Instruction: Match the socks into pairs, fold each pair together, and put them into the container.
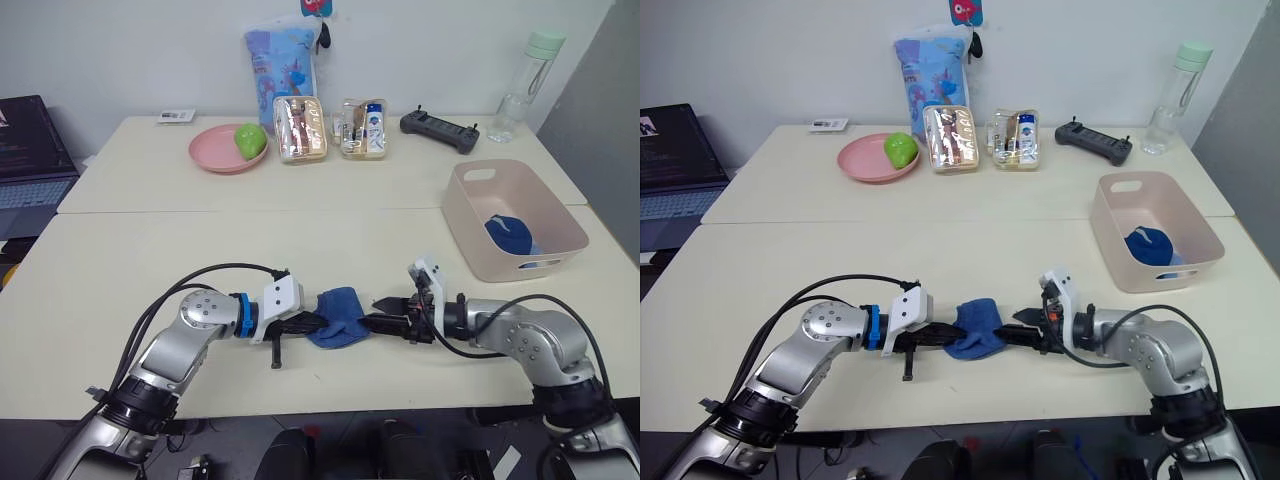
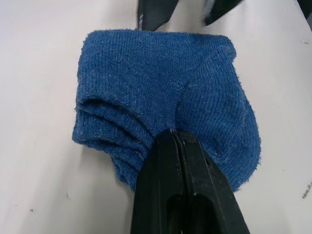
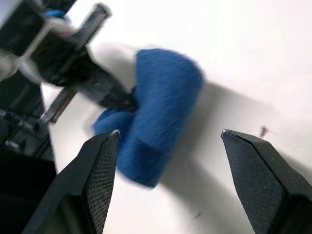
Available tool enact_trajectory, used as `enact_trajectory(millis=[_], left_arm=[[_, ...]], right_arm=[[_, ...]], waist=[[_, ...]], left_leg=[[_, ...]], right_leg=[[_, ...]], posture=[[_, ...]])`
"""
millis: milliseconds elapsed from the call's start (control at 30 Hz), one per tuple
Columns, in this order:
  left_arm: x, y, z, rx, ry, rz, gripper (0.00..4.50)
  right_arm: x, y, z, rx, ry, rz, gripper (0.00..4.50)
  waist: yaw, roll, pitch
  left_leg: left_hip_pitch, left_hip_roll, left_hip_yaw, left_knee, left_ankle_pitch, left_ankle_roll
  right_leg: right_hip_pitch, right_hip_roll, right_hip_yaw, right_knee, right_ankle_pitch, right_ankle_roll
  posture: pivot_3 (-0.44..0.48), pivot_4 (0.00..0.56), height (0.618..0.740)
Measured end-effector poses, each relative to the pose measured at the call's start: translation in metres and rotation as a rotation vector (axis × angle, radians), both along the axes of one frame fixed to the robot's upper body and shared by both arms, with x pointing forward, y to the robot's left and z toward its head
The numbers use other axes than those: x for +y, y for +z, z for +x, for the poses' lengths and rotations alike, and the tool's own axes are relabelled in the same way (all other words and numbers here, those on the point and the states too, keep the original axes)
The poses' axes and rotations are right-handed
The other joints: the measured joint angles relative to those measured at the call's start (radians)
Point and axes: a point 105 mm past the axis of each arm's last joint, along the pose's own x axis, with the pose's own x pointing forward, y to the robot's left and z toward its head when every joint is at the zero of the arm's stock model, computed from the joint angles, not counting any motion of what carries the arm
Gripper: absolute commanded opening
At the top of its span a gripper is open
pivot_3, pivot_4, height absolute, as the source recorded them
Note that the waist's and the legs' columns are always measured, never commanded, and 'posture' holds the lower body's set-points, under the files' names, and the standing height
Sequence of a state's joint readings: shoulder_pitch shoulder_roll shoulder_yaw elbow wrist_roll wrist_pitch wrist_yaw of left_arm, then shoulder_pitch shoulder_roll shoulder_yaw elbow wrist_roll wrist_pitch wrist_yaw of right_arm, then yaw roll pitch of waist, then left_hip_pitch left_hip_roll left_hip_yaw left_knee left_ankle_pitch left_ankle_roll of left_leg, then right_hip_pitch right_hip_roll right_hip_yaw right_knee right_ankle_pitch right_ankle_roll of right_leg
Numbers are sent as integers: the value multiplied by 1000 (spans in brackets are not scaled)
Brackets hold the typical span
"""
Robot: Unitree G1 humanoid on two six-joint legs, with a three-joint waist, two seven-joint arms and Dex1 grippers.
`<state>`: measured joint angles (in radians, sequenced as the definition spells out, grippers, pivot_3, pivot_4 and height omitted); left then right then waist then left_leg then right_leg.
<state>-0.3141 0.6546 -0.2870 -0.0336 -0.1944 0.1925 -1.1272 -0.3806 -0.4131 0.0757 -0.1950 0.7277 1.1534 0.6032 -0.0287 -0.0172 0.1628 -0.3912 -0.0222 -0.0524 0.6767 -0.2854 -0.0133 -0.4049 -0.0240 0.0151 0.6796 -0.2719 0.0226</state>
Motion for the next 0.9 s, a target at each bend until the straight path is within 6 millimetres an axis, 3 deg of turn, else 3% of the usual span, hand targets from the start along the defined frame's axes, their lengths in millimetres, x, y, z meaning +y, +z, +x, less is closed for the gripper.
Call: enact_trajectory(millis=[200, 367, 467, 567, 800, 900], left_arm=[[3, -2, -3, -51, -24, 25, 0], [5, -3, -5, -53, -27, 22, 0], [6, -4, -6, -49, -25, 20, 0], [6, -4, -7, -48, -22, 19, 0], [6, 1, -6, -38, -19, -28, 0], [8, 7, -5, -32, -23, -52, 175]], right_arm=[[9, -7, -1, 120, -5, 70, 3586], [34, -8, -4, 232, 13, 189, 3586], [42, -10, -5, 239, 39, 176, 3586], [43, -11, -5, 212, 59, 144, 2977], [43, -11, -4, 191, 67, 139, 480], [41, -9, -5, 183, 66, 151, 173]], waist=[[-2, 1, -1], [-4, 1, -1], [-2, 1, -1], [-3, 1, -1], [-2, 1, -2], [-2, 1, -1]], left_leg=[[1, 0, 1, 0, 0, 0], [1, 1, 0, -1, 0, 0], [1, 0, 1, -1, 0, 0], [1, 0, 1, 0, 0, 0], [1, 0, 1, 0, 0, 0], [0, 0, 0, 0, 0, 0]], right_leg=[[0, 0, 1, 0, 0, 0], [0, 1, 0, 0, 0, 0], [0, 0, 1, 0, 0, 0], [0, 0, 0, 0, 0, 0], [0, 0, 0, 0, 0, 0], [0, 0, 0, 0, 0, 0]], posture=[[0, 150, 740], [0, 150, 740], [0, 150, 740], [0, 150, 740], [0, 150, 740], [0, 150, 740]])
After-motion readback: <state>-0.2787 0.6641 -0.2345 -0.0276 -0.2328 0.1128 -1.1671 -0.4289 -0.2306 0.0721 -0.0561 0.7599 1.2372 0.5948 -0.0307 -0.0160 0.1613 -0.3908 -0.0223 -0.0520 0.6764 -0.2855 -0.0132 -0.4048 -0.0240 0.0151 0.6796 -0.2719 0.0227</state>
